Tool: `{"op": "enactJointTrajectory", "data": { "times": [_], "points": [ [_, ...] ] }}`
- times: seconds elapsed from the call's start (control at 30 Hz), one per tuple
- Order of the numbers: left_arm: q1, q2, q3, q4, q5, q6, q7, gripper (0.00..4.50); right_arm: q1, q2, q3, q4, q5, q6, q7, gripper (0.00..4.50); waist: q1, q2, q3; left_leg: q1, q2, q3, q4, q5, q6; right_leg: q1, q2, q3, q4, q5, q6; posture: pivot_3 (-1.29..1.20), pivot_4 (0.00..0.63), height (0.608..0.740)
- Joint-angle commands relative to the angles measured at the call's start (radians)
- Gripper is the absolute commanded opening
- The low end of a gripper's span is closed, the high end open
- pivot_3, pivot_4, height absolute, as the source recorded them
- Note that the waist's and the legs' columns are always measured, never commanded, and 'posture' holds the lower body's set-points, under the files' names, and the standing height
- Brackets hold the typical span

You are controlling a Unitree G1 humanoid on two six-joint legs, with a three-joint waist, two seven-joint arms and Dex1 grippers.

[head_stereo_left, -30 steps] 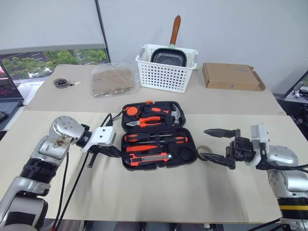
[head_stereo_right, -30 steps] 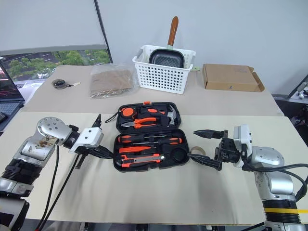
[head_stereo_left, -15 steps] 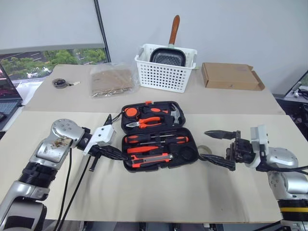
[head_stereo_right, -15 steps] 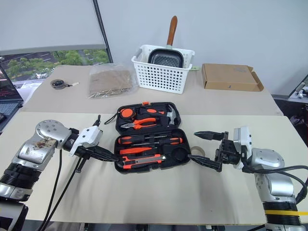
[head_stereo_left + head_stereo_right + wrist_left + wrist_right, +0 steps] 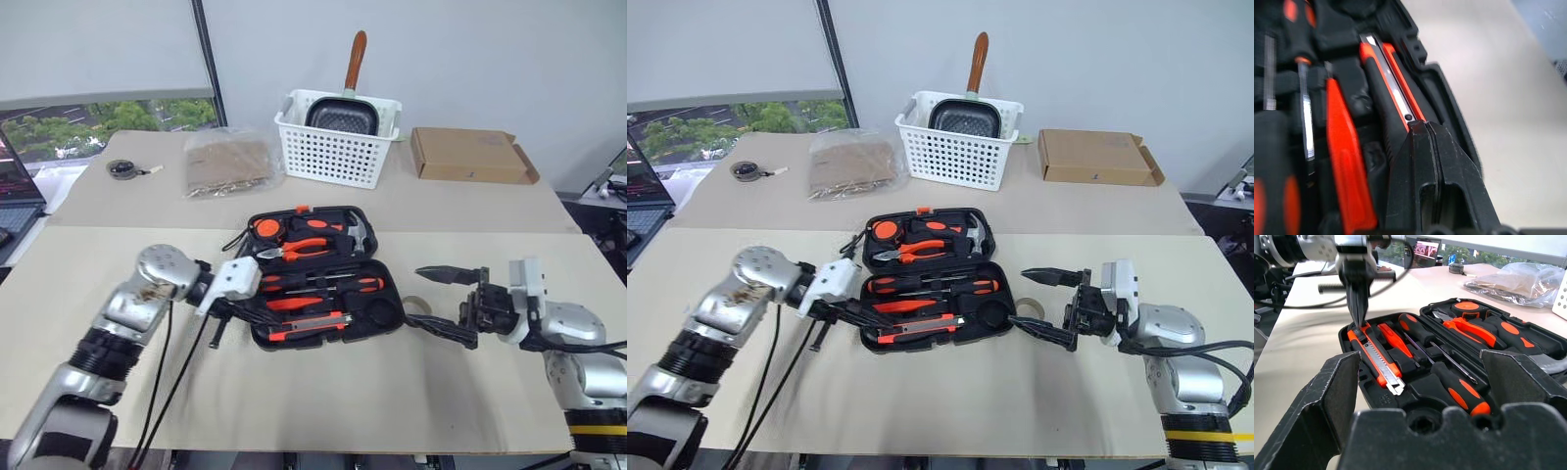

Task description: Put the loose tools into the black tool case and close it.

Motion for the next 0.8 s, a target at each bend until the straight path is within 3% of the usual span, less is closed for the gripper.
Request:
{"op": "enactJointTrajectory", "data": {
  "times": [0.03, 0.3, 0.8],
  "points": [
    [-0.035, -0.005, -0.034, 0.085, 0.075, -0.072, -0.002, 0.02, 0.014, -0.006, -0.036, -0.044, 0.008, -0.023, -0.009, 4.5, 0.0, 0.0, 0.0, 0.001, 0.0, 0.0, 0.0, 0.0, 0.0, 0.001, 0.0, 0.0, 0.0, 0.0, 0.0, 0.0, 0.15, 0.7],
    [-0.007, -0.04, -0.087, 0.128, 0.113, -0.111, -0.009, 0.02, 0.027, -0.009, -0.037, -0.059, 0.01, -0.018, -0.014, 4.5, -0.001, 0.002, -0.001, 0.011, 0.001, -0.001, 0.0, 0.0, 0.0, 0.01, -0.001, 0.001, 0.0, -0.003, -0.005, 0.0, 0.15, 0.7],
    [0.047, -0.142, -0.142, 0.306, 0.182, -0.11, 0.043, 0.02, 0.014, -0.019, -0.023, -0.056, 0.01, -0.005, 0.0, 4.5, 0.009, 0.011, -0.016, 0.013, -0.002, 0.0, 0.0, -0.004, 0.006, 0.011, -0.008, 0.0, -0.002, -0.004, 0.002, 0.0, 0.15, 0.7]
  ]
}}
